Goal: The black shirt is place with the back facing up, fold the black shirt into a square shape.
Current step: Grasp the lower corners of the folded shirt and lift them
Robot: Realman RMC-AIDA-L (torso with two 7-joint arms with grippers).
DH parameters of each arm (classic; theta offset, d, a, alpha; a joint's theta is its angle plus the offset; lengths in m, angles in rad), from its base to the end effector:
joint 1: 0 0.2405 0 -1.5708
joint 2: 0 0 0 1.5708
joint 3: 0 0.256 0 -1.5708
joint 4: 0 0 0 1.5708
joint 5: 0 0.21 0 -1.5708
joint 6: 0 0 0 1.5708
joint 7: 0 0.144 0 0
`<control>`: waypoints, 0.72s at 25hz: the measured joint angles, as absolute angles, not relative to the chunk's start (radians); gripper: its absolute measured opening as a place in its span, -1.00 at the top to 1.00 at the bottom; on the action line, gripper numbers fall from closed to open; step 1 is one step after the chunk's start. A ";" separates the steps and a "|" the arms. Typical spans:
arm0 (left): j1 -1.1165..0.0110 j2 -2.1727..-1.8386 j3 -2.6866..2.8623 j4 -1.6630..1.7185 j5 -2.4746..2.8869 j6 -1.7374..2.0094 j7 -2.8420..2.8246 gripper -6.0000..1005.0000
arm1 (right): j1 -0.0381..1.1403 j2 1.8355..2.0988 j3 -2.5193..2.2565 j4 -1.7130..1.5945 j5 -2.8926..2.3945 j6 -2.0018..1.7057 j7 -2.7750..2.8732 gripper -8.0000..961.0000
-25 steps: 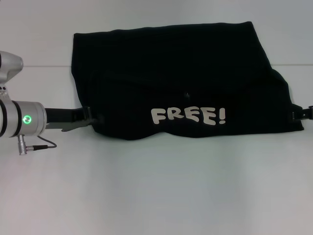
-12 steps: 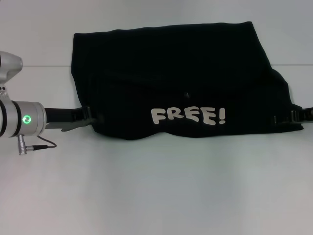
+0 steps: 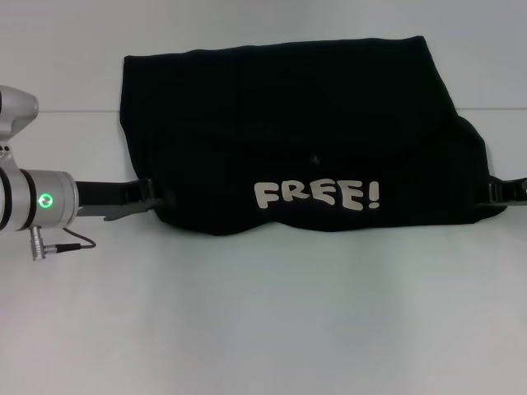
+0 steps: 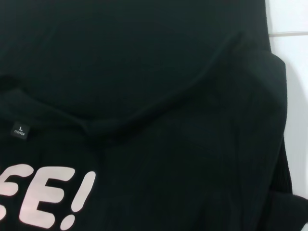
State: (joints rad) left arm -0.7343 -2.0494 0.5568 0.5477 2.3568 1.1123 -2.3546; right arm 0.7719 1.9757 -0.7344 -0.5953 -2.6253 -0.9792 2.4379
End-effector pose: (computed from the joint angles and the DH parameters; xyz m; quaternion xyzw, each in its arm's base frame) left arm -0.2815 0.4044 -0.0011 -0.7337 -0.6251 -0.1682 0.2067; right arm 0.3038 0.4286 0.0380 -0.7700 0.5489 0.0017 0.3255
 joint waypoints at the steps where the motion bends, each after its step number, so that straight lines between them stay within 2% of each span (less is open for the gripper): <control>1: -0.734 -2.049 0.557 0.548 2.357 1.113 -2.355 0.78 | 0.772 1.975 -0.733 -0.595 -2.625 -0.980 2.438 -0.04; 10: -0.741 -2.045 0.557 0.549 2.355 1.147 -2.354 0.76 | 0.758 1.963 -0.680 -0.669 -2.619 -1.095 2.441 0.79; 18: -0.768 -2.021 0.565 0.557 2.404 1.269 -2.365 0.73 | 0.748 1.920 -0.680 -0.703 -2.631 -1.236 2.505 0.86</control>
